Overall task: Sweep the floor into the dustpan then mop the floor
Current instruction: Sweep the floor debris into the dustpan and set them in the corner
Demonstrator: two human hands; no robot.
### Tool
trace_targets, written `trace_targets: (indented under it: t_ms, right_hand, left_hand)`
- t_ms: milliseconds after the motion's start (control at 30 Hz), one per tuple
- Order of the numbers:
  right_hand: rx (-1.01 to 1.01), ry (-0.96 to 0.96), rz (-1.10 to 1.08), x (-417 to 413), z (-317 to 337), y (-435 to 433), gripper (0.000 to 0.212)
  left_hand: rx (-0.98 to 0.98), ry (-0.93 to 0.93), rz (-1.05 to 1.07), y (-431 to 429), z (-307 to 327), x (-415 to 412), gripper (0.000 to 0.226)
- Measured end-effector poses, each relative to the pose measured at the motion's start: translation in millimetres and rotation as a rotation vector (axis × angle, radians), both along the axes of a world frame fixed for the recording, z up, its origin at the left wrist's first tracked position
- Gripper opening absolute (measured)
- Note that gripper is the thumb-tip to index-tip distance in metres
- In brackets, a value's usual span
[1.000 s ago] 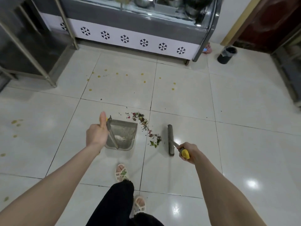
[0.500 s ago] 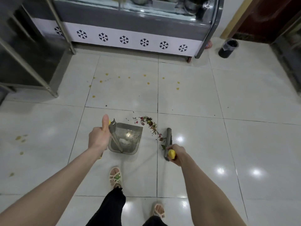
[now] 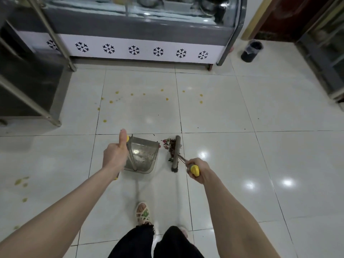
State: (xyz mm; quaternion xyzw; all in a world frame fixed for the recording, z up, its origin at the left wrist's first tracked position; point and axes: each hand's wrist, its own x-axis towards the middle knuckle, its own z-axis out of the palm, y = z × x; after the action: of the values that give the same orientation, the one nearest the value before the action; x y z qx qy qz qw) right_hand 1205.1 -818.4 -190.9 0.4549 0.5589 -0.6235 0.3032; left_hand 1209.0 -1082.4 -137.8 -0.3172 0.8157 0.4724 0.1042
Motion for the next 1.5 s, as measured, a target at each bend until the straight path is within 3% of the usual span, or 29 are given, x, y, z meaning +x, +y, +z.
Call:
trace_targets:
  t_ms: [333, 567, 833, 1067, 1500]
  right_hand:
    - [0.156, -0.022, -0.059, 7.6, 28.5, 48.8, 0.002]
    - [0.236, -0.065, -0.138, 32.7, 18.9, 103.1, 0.013]
    - [0.163, -0.071, -0.182, 45.3, -12.7, 117.6, 0.015]
    - [0.019, -0.008, -0.075, 23.8, -14.4, 85.8, 0.007]
    - [0.181, 0.020, -0.018, -0.6, 9.3, 115.1, 0.011]
  left_hand:
    - [-0.055, -0.006, -0.072, 23.9, 8.7, -24.8, 0.083]
    - [-0.066, -0.012, -0.124, 61.4, 9.8, -31.8, 0.081]
    - [-0.046, -0.008, -0.114, 84.6, -0.3, -28.9, 0.084]
    - [-0.044, -0.011, -0.120, 94.9, -4.0, -29.2, 0.084]
    - [-0.018, 0.004, -0.094, 81.1, 3.5, -34.6, 0.086]
